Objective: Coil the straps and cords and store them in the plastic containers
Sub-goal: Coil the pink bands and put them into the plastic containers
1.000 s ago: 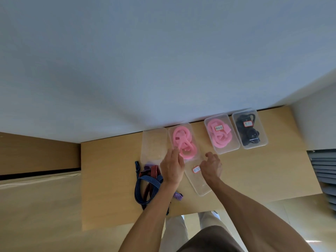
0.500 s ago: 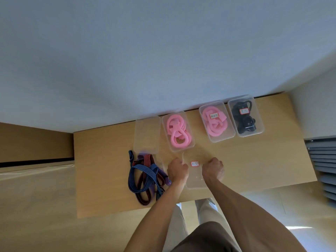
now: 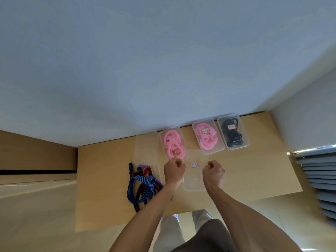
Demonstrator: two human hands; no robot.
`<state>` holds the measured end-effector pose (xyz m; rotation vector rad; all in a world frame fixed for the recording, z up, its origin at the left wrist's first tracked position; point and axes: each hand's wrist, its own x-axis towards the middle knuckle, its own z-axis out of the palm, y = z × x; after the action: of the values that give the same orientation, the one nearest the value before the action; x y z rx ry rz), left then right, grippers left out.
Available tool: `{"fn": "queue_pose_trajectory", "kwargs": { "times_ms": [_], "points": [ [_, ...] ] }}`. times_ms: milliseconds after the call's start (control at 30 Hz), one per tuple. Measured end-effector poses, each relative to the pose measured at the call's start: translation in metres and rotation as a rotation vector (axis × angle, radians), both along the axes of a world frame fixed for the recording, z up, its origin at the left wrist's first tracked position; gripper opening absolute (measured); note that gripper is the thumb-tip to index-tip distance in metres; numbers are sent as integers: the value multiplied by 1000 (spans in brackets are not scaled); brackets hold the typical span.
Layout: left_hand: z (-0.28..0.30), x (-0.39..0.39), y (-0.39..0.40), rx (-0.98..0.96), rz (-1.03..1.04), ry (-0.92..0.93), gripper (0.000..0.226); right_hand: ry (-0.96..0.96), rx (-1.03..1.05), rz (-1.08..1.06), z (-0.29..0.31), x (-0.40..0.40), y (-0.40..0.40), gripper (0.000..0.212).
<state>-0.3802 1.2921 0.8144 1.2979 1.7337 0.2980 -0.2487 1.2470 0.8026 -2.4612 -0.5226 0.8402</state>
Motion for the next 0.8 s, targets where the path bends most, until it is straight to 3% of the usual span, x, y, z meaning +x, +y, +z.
{"fn": "queue_pose_trajectory", "kwargs": {
  "times_ms": [133, 267, 367, 533, 600, 800],
  "points": [
    [13, -10, 35, 132, 81, 44, 16, 7, 107, 65, 10, -17, 44, 21],
    [4, -25, 76, 100, 176, 148, 18, 73, 95, 125, 8, -39, 99, 15],
    [-9, -32, 95, 19, 142, 202, 27, 69, 51, 157, -5, -48, 129, 14],
    [-26, -27, 111, 24, 59, 330, 20, 16, -77, 318, -30, -34, 145, 9],
    [-28, -26, 114, 37, 24, 393, 15, -3, -106, 288, -35, -33, 145, 11],
    [-30, -24, 117, 48, 112, 298, 18, -53, -58, 302, -35, -38, 149, 12]
  ]
}}
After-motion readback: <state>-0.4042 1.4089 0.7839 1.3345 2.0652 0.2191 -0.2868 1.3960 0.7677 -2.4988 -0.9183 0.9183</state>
